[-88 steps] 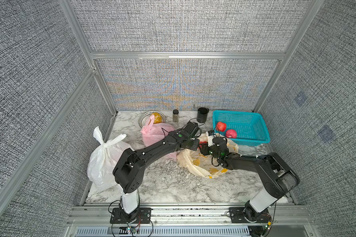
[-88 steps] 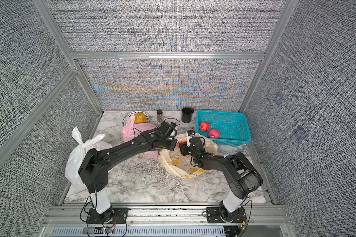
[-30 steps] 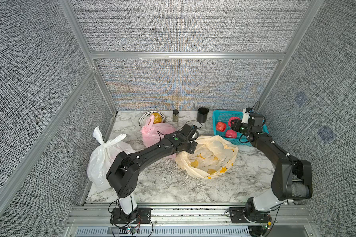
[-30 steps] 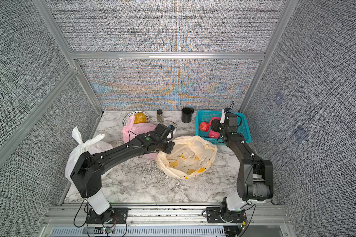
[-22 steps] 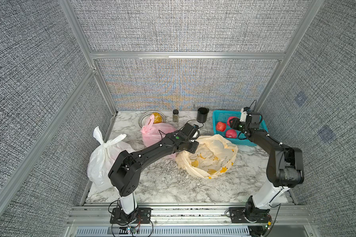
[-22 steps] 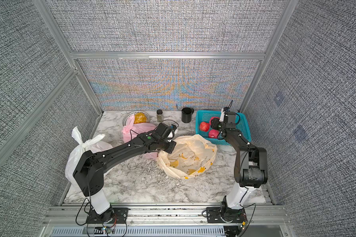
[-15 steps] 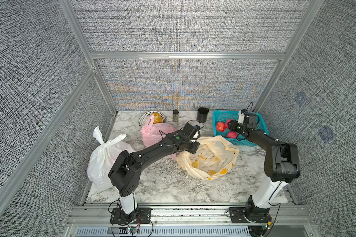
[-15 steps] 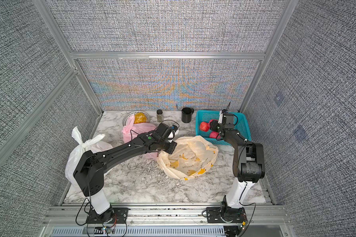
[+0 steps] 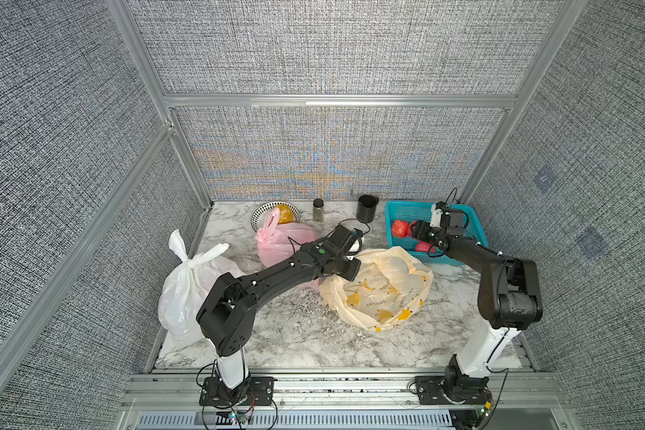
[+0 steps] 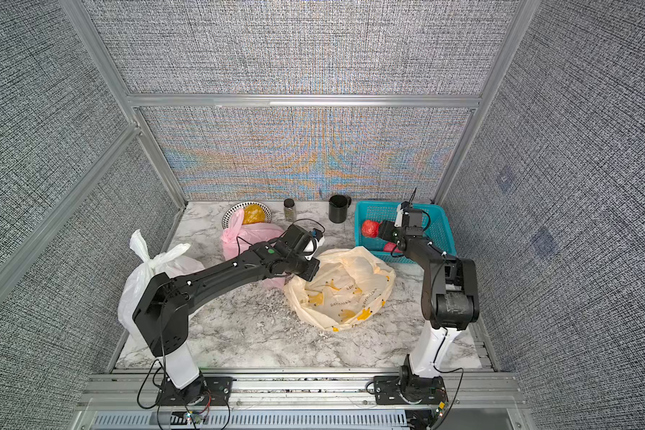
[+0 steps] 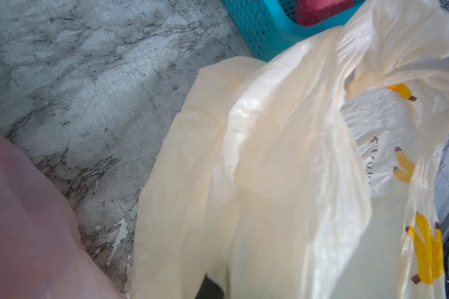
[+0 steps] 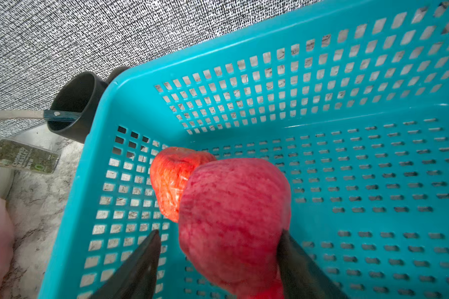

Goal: Untie the knot of a plastic bag & take out the apple
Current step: Place the apple in the basket, then adjust the plastic bag at the corner of the board.

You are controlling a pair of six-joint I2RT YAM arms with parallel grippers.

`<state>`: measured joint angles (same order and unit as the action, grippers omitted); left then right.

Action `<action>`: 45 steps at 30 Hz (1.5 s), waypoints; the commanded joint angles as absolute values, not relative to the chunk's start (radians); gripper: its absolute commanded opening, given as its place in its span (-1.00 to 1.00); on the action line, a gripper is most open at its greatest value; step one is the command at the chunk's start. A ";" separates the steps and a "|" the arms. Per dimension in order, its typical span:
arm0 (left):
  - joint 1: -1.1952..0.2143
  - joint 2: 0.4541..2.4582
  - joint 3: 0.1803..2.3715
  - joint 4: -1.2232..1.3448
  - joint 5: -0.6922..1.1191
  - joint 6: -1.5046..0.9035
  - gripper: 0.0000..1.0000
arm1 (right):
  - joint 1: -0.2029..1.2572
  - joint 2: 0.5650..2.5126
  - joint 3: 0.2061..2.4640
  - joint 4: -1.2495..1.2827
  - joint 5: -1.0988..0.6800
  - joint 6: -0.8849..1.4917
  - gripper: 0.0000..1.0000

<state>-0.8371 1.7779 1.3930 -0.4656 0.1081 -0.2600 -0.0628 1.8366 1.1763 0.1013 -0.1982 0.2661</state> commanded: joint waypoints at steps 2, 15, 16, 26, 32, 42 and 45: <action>-0.840 1.763 1.388 -0.431 0.120 -0.253 -0.66 | -0.061 1.814 1.190 0.106 -0.193 0.261 0.48; -0.841 1.698 1.363 -0.385 0.112 -0.258 -0.11 | -0.020 1.647 1.198 0.047 -0.211 0.244 0.55; -0.842 1.686 1.359 -0.379 0.107 -0.262 -0.09 | -0.008 1.627 1.198 0.038 -0.219 0.240 0.54; -0.821 1.496 1.292 -0.332 -0.007 -0.335 0.09 | 0.273 1.494 1.237 -0.089 -0.282 0.166 0.40; -0.789 1.340 1.204 -0.328 -0.086 -0.394 0.09 | 0.503 1.544 1.266 -0.150 -0.289 0.162 0.37; -0.765 1.165 1.064 -0.353 -0.158 -0.447 0.05 | 0.684 1.845 1.435 -0.281 -0.375 0.206 0.34; -0.765 1.141 1.031 -0.354 -0.158 -0.459 0.02 | 0.676 1.797 1.308 -0.281 -0.365 0.260 0.33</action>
<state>-0.7643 1.1557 1.0458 -0.3481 -0.1379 -0.4419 0.6800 1.8271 1.3666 -0.2218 -0.3466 0.2058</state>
